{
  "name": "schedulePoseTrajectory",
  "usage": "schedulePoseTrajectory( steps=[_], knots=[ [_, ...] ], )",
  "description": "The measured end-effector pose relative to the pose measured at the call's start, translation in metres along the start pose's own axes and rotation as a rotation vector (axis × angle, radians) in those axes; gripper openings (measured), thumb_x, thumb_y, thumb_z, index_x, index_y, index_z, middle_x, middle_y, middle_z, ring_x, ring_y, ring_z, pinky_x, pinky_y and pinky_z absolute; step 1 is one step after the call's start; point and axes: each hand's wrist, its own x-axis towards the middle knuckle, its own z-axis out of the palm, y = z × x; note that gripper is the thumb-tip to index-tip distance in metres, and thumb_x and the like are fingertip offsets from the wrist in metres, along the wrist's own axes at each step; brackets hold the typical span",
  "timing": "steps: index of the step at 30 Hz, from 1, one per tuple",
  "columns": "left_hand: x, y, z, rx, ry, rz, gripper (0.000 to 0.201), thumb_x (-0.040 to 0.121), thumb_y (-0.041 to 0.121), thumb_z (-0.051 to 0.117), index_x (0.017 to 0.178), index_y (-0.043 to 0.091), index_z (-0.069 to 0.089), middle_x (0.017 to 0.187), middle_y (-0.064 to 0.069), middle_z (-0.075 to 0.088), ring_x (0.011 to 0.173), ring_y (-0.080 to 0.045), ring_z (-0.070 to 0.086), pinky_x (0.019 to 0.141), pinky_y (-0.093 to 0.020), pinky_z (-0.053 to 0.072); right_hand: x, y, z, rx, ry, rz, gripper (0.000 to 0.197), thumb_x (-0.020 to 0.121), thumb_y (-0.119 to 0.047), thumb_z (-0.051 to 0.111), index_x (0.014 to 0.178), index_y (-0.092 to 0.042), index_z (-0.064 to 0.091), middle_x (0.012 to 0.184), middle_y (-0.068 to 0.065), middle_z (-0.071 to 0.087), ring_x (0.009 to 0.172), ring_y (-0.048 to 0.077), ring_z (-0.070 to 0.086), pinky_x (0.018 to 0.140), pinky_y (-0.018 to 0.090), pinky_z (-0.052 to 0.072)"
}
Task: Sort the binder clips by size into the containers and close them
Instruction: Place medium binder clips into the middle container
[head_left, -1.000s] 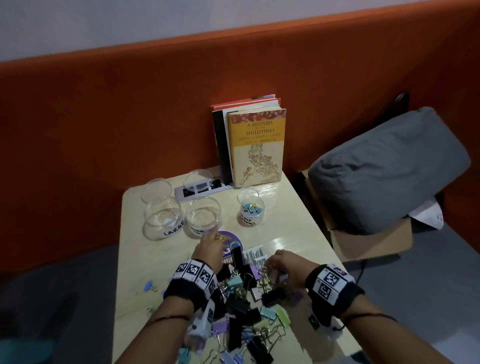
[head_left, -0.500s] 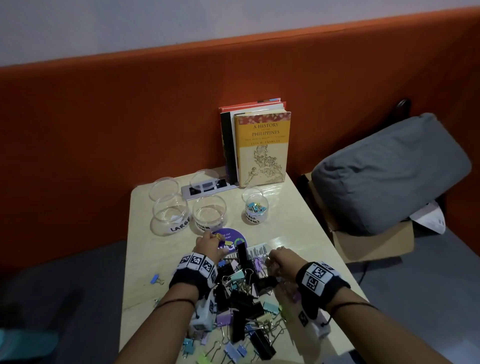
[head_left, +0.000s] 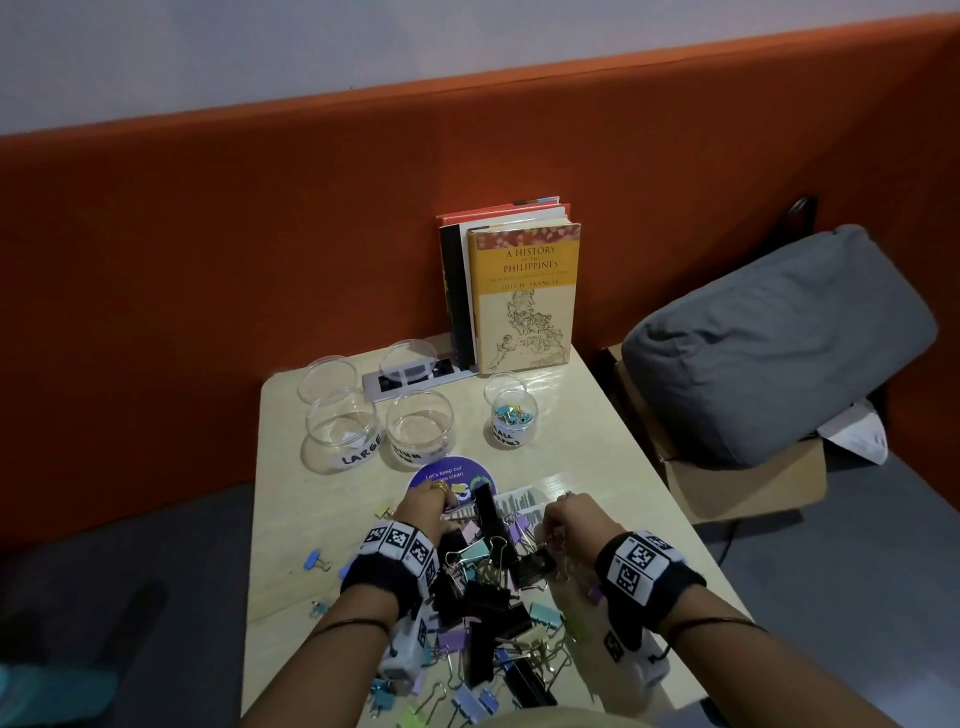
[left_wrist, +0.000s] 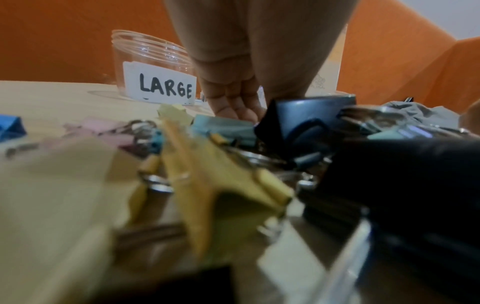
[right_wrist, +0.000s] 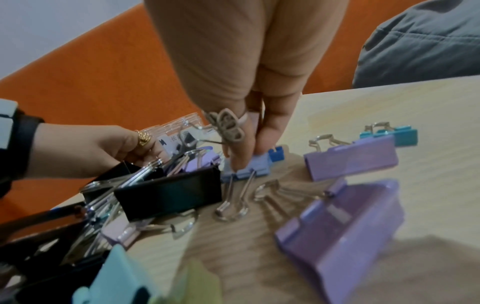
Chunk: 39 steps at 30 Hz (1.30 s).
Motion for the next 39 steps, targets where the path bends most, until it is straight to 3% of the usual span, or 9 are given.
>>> schedulePoseTrajectory(
  steps=[6,9,14,20,23,26,32,36,39],
  knots=[
    [-0.003,-0.001,-0.007,-0.023,-0.011,-0.031,0.038,0.084,0.018,0.067,0.119,0.011,0.055,0.123,-0.009,0.058,0.115,-0.023,0.055,0.094,-0.027,0.039,0.002,0.003,0.008,-0.034,0.018,0.045,0.023,0.087,-0.006,0.049,0.109,-0.003,0.051,0.118,0.018,0.055,0.108,0.030,0.054,0.090,0.033,0.044],
    [-0.008,-0.004,-0.008,-0.034,0.020,-0.034,0.031,0.088,0.012,0.060,0.118,0.012,0.058,0.115,-0.004,0.059,0.116,-0.022,0.056,0.093,-0.023,0.039,0.004,0.003,0.010,-0.038,0.020,0.062,0.027,0.087,-0.008,0.050,0.112,-0.001,0.043,0.119,0.020,0.053,0.112,0.032,0.050,0.090,0.037,0.043],
    [-0.013,-0.001,-0.013,-0.134,0.033,-0.085,0.025,0.089,0.015,0.059,0.113,0.012,0.066,0.120,-0.008,0.065,0.114,-0.023,0.058,0.094,-0.025,0.042,0.006,0.002,0.014,-0.081,0.023,0.105,0.025,0.091,-0.011,0.045,0.113,-0.001,0.040,0.119,0.020,0.052,0.115,0.034,0.047,0.090,0.040,0.044],
    [-0.016,-0.004,-0.012,-0.485,0.243,-0.127,0.011,0.086,0.005,0.063,0.086,-0.001,0.072,0.087,-0.018,0.072,0.081,-0.026,0.069,0.083,-0.036,0.058,0.006,0.004,0.019,-0.042,0.060,0.078,0.027,0.085,-0.005,0.049,0.111,-0.001,0.044,0.120,0.018,0.049,0.114,0.032,0.044,0.091,0.038,0.042],
    [-0.016,-0.002,-0.019,-0.492,0.323,-0.130,0.017,0.090,0.012,0.060,0.093,0.000,0.071,0.089,-0.017,0.072,0.082,-0.025,0.065,0.077,-0.023,0.048,0.008,0.006,0.013,-0.002,0.033,0.032,0.024,0.085,-0.005,0.046,0.109,-0.001,0.048,0.121,0.020,0.050,0.113,0.031,0.047,0.087,0.033,0.038],
    [-0.016,0.000,-0.023,-0.536,0.380,-0.117,0.018,0.090,0.013,0.059,0.096,0.000,0.070,0.091,-0.019,0.071,0.087,-0.029,0.065,0.074,-0.022,0.042,0.011,0.005,0.012,-0.036,-0.002,0.007,0.022,0.085,-0.007,0.050,0.107,-0.007,0.049,0.120,0.020,0.052,0.114,0.030,0.046,0.080,0.032,0.035],
    [-0.019,0.002,-0.024,-0.558,0.466,-0.089,0.018,0.091,0.012,0.059,0.096,-0.001,0.070,0.091,-0.018,0.071,0.085,-0.025,0.064,0.075,-0.021,0.042,0.013,-0.004,0.019,-0.166,0.002,0.049,0.037,0.089,-0.013,0.049,0.123,-0.005,0.037,0.125,0.016,0.048,0.117,0.033,0.045,0.093,0.043,0.040],
    [-0.023,-0.006,-0.039,-0.674,0.618,-0.182,0.020,0.093,0.016,0.055,0.098,0.002,0.069,0.096,-0.015,0.071,0.089,-0.025,0.064,0.081,-0.028,0.049,0.017,-0.004,0.017,-0.043,0.037,0.042,0.020,0.089,-0.017,0.051,0.104,-0.015,0.038,0.121,0.016,0.047,0.111,0.032,0.051,0.090,0.042,0.041],
    [-0.023,-0.024,-0.062,-0.665,0.738,-0.328,0.026,0.095,0.020,0.052,0.102,0.000,0.068,0.101,-0.020,0.070,0.096,-0.030,0.065,0.086,-0.033,0.048,0.023,-0.002,0.018,-0.012,0.034,0.040,0.028,0.086,-0.015,0.054,0.093,-0.020,0.027,0.119,0.016,0.048,0.108,0.033,0.053,0.085,0.039,0.039]
  ],
)
